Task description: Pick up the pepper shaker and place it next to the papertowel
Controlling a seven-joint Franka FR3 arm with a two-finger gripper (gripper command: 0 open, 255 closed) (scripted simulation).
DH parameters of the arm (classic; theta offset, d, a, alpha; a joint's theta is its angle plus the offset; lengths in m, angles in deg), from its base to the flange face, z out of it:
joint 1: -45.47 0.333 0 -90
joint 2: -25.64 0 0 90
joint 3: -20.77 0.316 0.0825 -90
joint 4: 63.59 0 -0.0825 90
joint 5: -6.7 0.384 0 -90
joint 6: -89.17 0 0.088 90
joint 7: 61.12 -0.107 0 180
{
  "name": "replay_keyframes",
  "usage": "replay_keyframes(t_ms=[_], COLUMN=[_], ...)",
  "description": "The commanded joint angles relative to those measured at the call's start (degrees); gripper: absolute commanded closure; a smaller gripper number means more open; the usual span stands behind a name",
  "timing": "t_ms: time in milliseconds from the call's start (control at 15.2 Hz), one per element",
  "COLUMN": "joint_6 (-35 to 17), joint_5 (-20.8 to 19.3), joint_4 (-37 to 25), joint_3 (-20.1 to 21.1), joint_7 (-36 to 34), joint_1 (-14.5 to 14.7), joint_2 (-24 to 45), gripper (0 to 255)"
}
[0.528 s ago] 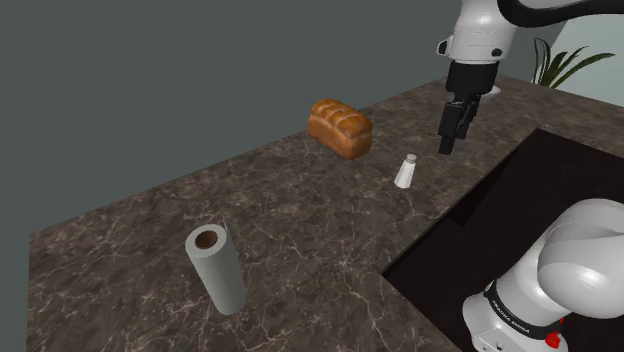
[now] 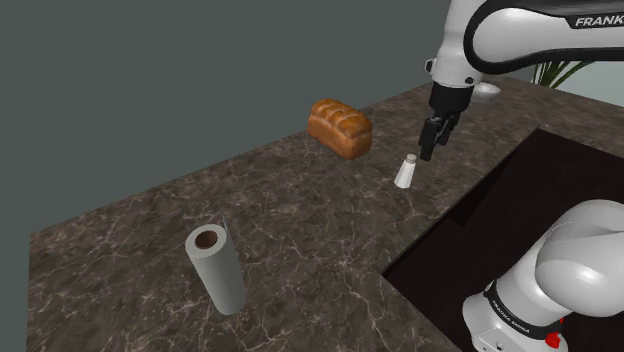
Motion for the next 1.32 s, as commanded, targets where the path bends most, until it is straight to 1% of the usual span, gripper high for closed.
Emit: replay_keyframes(t_ms=[0,462,990,1254], joint_6=[-5.66,-23.88,-31.35,-31.88], joint_5=[-1.47,-6.65,-7.74,-7.81], joint_4=[1.87,5.07,8.35,8.59], joint_3=[-0.43,-1.99,-2.57,-2.61], joint_7=[0.09,-0.68,-1.07,-1.10], joint_1=[-0.87,-4.30,-4.99,-5.02], joint_2=[1.89,10.70,14.44,14.72], gripper=[0,0,0,0])
